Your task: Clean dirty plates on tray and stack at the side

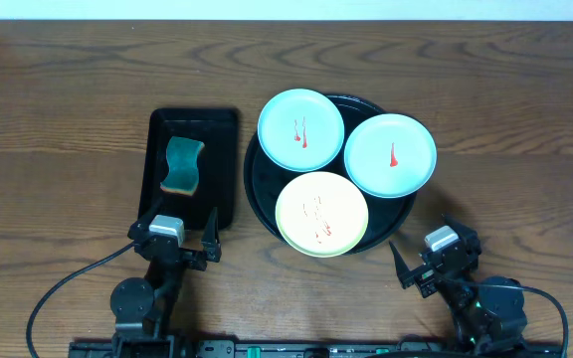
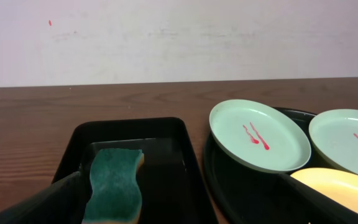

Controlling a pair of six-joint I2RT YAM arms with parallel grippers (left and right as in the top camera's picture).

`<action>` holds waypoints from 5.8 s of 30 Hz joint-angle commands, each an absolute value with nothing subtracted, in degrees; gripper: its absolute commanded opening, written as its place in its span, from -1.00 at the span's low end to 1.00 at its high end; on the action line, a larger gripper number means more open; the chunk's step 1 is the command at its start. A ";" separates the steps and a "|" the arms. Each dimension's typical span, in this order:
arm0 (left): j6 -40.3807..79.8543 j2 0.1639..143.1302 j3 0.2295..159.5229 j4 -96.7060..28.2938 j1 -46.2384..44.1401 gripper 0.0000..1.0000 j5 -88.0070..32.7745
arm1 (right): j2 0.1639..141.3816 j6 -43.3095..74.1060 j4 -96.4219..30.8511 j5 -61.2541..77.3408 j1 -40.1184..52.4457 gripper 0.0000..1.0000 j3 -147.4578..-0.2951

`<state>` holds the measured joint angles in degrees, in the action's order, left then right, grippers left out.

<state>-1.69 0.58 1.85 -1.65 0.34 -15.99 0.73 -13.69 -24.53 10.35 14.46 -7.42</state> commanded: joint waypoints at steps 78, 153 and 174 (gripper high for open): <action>12.25 60.84 55.22 -36.34 0.56 0.98 8.25 | 0.75 -14.22 -24.43 10.61 13.91 0.99 -7.07; 53.87 109.30 67.48 -32.29 -2.28 0.48 8.67 | 0.75 -14.22 -24.43 10.61 13.91 0.99 -7.07; 49.67 109.32 63.57 -32.56 -0.32 -0.46 8.88 | 0.75 -14.22 -24.43 10.61 13.91 0.98 -7.07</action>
<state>52.03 107.68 65.73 -31.64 -1.21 7.66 0.75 -13.72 -24.53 10.52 14.46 -7.29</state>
